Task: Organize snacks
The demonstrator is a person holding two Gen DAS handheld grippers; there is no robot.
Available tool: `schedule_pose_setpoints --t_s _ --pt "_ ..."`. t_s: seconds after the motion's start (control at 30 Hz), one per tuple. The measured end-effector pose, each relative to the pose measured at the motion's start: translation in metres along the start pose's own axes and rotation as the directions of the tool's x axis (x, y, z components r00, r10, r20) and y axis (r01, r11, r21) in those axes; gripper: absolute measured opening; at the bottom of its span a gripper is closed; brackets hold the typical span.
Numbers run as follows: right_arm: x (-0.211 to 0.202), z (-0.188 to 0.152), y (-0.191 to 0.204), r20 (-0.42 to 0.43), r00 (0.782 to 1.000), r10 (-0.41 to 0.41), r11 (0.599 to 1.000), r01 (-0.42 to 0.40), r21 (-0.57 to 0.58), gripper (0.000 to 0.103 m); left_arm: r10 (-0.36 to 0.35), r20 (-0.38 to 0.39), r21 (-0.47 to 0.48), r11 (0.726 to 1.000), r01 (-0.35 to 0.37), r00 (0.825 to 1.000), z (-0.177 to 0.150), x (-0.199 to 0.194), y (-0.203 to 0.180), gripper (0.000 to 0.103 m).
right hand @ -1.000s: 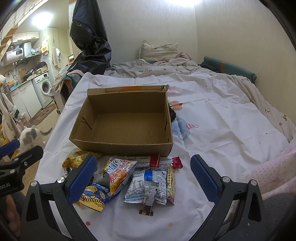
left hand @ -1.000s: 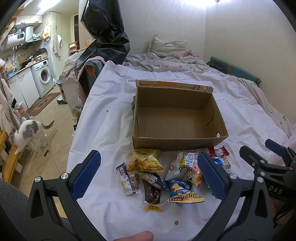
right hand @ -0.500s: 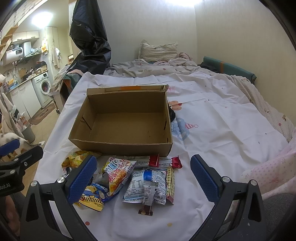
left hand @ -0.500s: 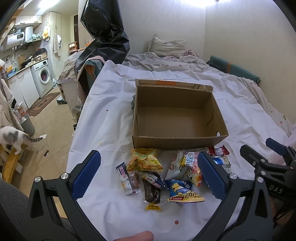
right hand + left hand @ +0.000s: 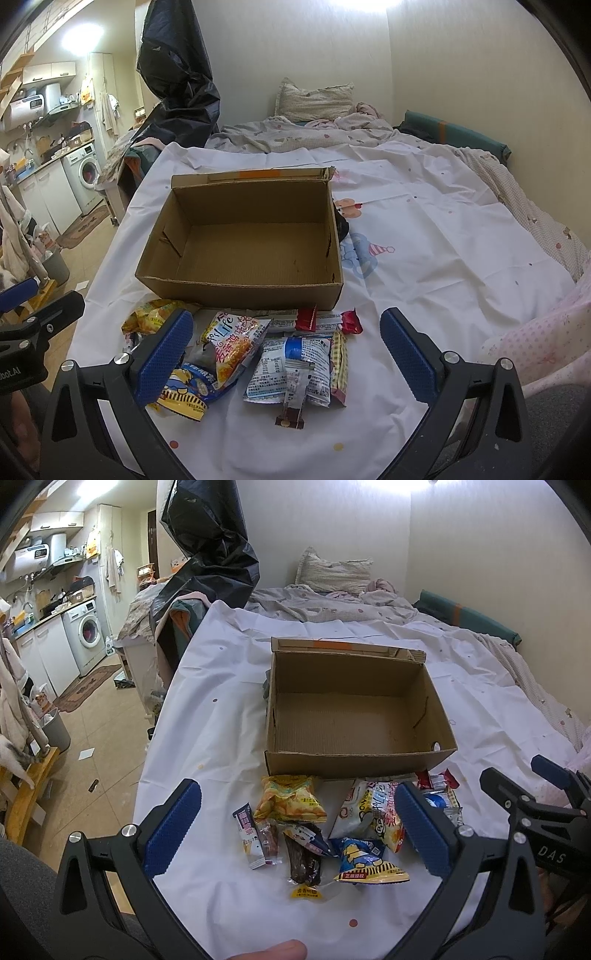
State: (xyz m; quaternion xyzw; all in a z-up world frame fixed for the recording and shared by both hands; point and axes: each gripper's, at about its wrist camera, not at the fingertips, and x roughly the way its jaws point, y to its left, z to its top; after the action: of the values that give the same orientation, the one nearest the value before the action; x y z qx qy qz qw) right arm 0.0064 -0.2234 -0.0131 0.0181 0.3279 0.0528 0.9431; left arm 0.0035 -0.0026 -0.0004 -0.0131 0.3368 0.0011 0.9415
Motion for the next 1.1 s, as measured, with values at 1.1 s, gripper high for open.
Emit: schedule_pose_setpoints --t_s 1.1 --pt "0.048 0.063 -0.05 -0.263 0.964 0.045 0.993 -0.015 0.114 0.103 0.054 -0.19 -0.036 0.997 -0.062 0.98 0.038 0.046 0.035 0.103"
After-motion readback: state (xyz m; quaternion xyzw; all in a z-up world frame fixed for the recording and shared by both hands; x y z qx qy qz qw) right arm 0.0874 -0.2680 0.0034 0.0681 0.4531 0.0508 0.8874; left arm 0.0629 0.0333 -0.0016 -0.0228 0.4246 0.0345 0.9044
